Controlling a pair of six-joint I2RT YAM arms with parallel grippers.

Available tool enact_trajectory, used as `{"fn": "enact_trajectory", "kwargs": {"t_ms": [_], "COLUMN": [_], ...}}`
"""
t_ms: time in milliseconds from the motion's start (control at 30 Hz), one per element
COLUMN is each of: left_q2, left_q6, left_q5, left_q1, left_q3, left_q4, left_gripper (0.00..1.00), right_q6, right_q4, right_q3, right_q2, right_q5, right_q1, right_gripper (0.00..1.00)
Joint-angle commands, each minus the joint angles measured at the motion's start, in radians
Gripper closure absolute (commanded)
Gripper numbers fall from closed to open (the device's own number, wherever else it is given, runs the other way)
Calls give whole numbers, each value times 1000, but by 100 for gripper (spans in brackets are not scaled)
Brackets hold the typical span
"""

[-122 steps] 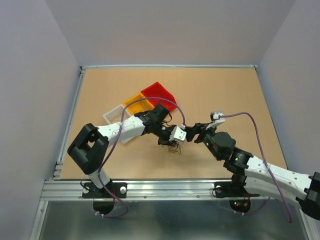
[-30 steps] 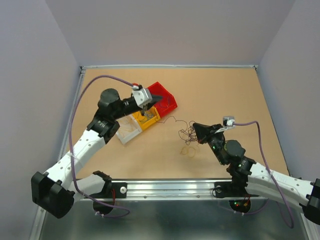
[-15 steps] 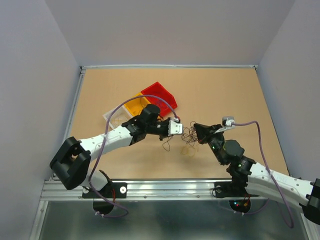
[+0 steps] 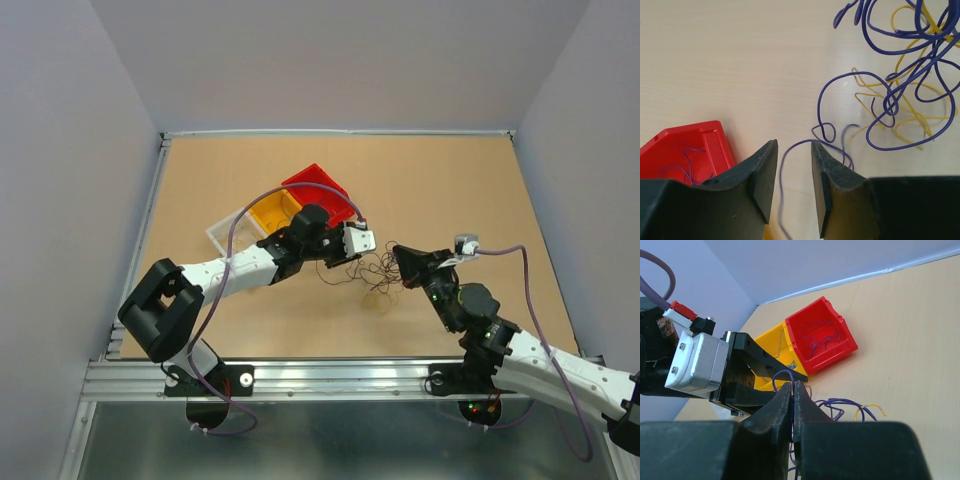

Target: Untangle the cables

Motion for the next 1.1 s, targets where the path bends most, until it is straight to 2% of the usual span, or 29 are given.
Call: {"fn": "enact_trajectory", "kwargs": {"t_ms": [0,200,533,767,833,933,1000,1033,1067], "left_q2": [-39,-33,66,100,126,171,194,197,197], "left_q6": [-14,-4,2,11,3,-3,-3,-8,-26], "left_q5": [51,100,145,245,245,257,268,274,289], "left_q1": [4,7,7,13,15,15,16,19,25], "left_q3": [3,8,77,106,124,165,191,199,204], "left_q4": [43,20,-44,-90,-95,-139,-153,-159,-161], "left_gripper": [55,44,44,45,51,69,94,100,100], "right_q6": [-11,-6,-8,-9,-9,-8,-9,-11,-9], "right_q4": [14,16,14,14,14,16,14,16,14], "right_q3": [-4,0,3,3,5,5,5,5,3], "right_q2": [10,30,30,27,28,30,30,28,27], "right_q5": [-4,-15,-36,-41,-45,-44,-42,-41,-30], "right_q1": [-2,-2,-2,-2,-2,-2,-2,-2,-4], "right_gripper": [98,98,98,98,98,98,98,98,98]}}
